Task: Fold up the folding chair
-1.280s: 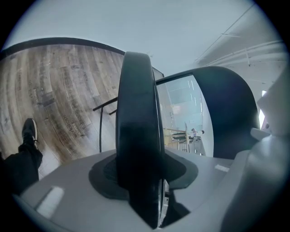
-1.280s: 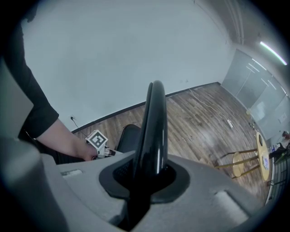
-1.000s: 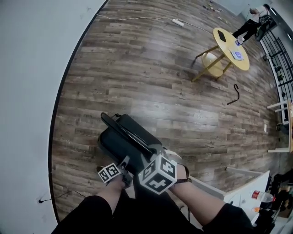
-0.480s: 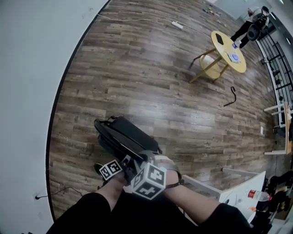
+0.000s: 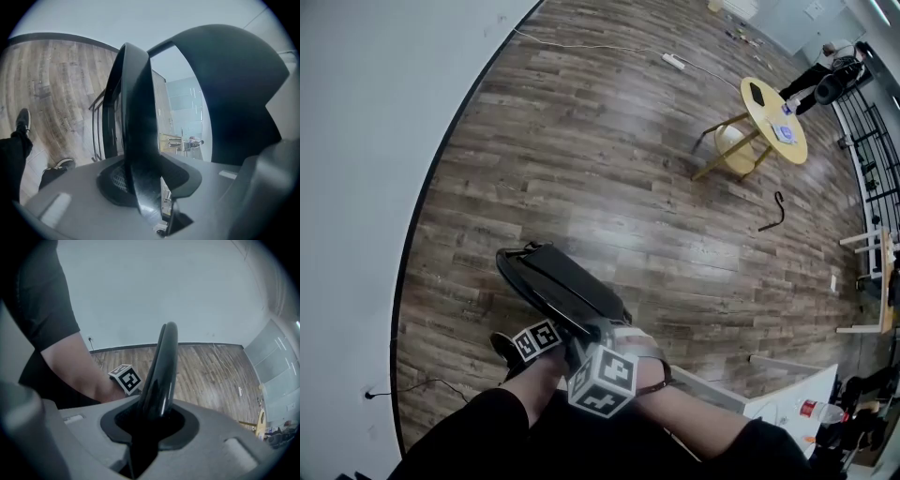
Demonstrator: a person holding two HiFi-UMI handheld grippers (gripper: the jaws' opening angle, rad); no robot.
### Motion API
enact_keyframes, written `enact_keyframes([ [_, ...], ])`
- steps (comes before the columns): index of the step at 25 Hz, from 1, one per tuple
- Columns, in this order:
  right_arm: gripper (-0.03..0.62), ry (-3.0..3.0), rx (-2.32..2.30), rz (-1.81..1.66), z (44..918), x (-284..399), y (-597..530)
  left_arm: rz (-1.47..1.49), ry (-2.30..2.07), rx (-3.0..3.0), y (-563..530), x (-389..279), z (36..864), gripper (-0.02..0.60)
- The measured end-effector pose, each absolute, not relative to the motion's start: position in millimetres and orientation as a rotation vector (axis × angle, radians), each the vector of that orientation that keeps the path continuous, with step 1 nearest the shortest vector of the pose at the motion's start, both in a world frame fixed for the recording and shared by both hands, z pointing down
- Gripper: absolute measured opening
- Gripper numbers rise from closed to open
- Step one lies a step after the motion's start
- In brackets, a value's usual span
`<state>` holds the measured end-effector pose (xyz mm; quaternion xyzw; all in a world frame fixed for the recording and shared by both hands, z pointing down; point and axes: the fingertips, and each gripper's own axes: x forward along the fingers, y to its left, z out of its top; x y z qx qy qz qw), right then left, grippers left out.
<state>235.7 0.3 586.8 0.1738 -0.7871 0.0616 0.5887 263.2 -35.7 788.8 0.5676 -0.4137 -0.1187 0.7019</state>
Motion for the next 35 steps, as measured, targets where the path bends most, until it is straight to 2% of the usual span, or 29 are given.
enact_keyframes([
  [19,0.074,-1.790,0.419,0.103,581.0,258.7,-21.6,-0.133,-0.900,1.278,-65.6,299.5,776.0,0.124],
  [30,0.057,-1.836,0.464,0.201,575.2,277.7,-54.4,-0.064,-0.735,1.337,-62.5,307.4,769.6,0.181],
  [35,0.054,-1.847,0.471,0.221,573.6,281.0,-64.9,-0.084,-0.642,1.357,-65.5,311.6,762.0,0.232],
])
